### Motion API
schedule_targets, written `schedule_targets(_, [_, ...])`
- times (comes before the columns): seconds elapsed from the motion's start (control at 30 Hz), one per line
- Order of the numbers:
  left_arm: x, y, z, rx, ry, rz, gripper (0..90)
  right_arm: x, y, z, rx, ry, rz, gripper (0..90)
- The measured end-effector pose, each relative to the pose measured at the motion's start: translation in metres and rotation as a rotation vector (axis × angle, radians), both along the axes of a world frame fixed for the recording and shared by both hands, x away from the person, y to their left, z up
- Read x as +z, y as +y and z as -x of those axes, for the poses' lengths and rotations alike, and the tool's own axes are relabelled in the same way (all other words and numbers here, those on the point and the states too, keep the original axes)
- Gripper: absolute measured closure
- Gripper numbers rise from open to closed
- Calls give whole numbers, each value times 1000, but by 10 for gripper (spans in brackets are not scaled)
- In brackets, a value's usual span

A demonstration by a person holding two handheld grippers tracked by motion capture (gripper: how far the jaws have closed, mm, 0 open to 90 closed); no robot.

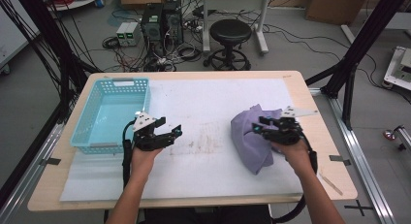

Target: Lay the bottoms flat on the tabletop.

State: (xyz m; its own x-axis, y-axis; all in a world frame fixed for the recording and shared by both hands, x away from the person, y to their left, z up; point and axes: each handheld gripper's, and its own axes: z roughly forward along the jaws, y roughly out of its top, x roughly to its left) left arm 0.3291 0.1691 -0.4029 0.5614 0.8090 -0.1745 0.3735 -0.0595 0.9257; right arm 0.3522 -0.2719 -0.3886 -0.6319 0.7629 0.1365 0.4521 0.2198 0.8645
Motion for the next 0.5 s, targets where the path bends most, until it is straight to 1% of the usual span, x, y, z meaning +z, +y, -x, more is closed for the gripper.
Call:
schedule_targets(0.03, [0, -2, 0, -2, -2, -2, 275, -4, -23, -2, -118, 19, 76, 482])
schedule_targets(0.07, [0, -3, 1, -7, -3, -4, 275, -4, -23, -2, -118, 19, 76, 482])
schedule_targets(0.1, [0, -5, 1, -9, -6, -5, 275, -6, -29, -3, -137, 25, 91, 478])
schedule_targets(0.13, [0, -6, 1, -12, -6, -9, 277, -9, -37, -3, -153, 44, 103, 473])
schedule_targets(0.17, [-1, -7, 2, -16, -5, -9, 277, -13, -43, -3, -164, 66, 100, 463])
schedule_targets(0.2, [-1, -8, 1, -19, -5, -15, 277, -18, -47, -4, -160, 97, 87, 446])
schedule_targets(0.23, [-2, -8, 2, -20, -4, -17, 277, -27, -49, -6, -141, 158, 67, 442])
schedule_targets(0.27, [-2, -9, 2, -21, -3, -17, 277, -27, -49, -6, -141, 158, 67, 442])
schedule_targets(0.3, [-2, -9, 3, -19, -5, -20, 277, -31, -48, -8, -138, 170, 77, 452])
schedule_targets(0.33, [-2, -8, 3, -23, -6, -21, 277, -35, -46, -10, -134, 189, 92, 528])
schedule_targets(0.37, [-2, -7, 4, -26, -7, -20, 277, -38, -43, -12, -117, 217, 104, 677])
schedule_targets(0.4, [-2, -6, 5, -29, -9, -21, 277, -42, -40, -14, -84, 242, 113, 750])
schedule_targets(0.43, [-2, -4, 6, -29, -14, -14, 278, -44, -36, -15, -59, 254, 125, 856])
schedule_targets(0.47, [-2, -2, 7, -32, -17, -11, 280, -45, -30, -14, -14, 248, 143, 880])
schedule_targets(0.5, [-3, 0, 9, -35, -19, -4, 283, -44, -26, -13, 9, 238, 146, 884])
